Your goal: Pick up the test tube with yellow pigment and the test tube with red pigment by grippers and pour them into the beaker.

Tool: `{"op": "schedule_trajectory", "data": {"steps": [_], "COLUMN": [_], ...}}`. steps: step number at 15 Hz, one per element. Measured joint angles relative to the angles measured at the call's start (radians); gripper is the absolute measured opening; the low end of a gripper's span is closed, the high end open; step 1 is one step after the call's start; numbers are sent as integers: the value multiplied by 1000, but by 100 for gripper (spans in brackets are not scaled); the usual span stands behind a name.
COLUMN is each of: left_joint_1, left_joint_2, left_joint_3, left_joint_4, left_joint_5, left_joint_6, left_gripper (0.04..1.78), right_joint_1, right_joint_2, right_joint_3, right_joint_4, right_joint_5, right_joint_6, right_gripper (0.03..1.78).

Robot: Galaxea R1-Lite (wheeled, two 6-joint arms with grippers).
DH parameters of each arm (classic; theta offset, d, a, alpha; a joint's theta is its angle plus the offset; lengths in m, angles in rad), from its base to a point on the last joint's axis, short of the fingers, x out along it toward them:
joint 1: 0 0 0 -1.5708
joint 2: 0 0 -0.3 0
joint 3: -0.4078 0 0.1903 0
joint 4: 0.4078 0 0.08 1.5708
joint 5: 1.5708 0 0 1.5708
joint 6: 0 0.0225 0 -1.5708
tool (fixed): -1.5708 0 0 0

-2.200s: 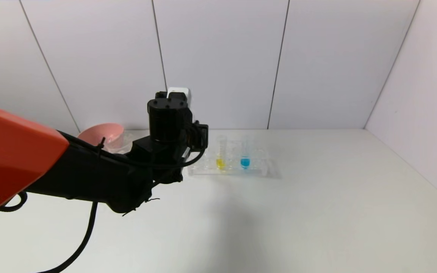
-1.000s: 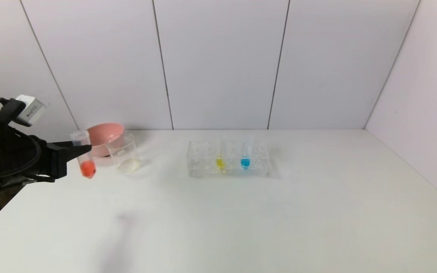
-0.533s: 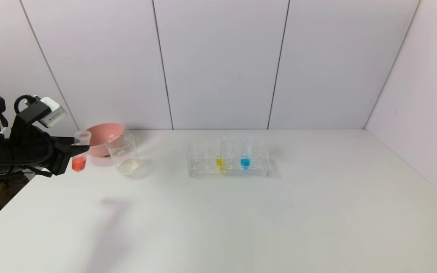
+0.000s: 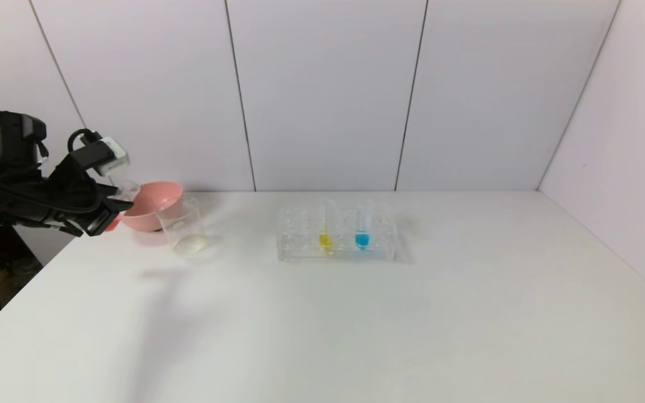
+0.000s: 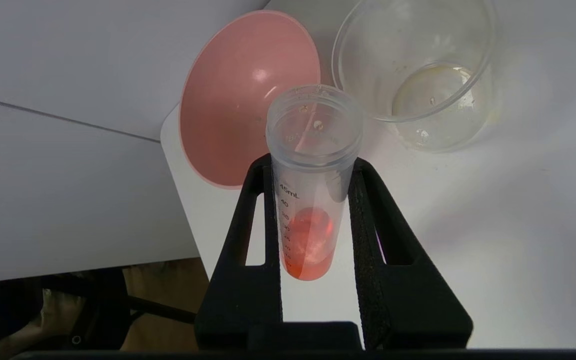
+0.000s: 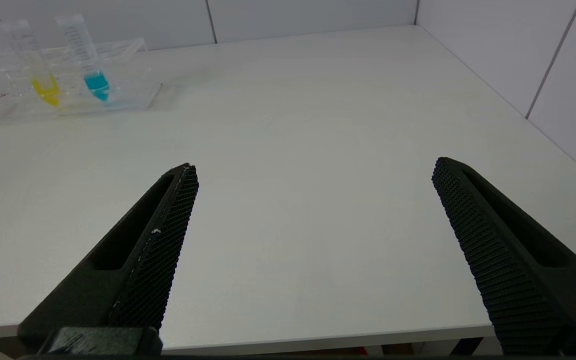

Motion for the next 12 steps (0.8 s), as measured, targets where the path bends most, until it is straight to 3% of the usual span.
{"op": "schedule_trajectory", "data": {"steps": [8,12], "left_joint_1": [-35,-59], "left_joint_2": [89,170], "left_joint_3": [-429,-639], "left_joint_4": [543,752], "left_joint_5": [11,20], "left_joint_6": [66,83], "left_gripper": [43,43], "right_joint_1": [0,0], "right_joint_2": [0,0], "right_joint_3": [0,0], "right_joint_4": [0,0], "right_joint_5": [0,0], "right_joint_6": [0,0], "right_gripper": [171,171]}}
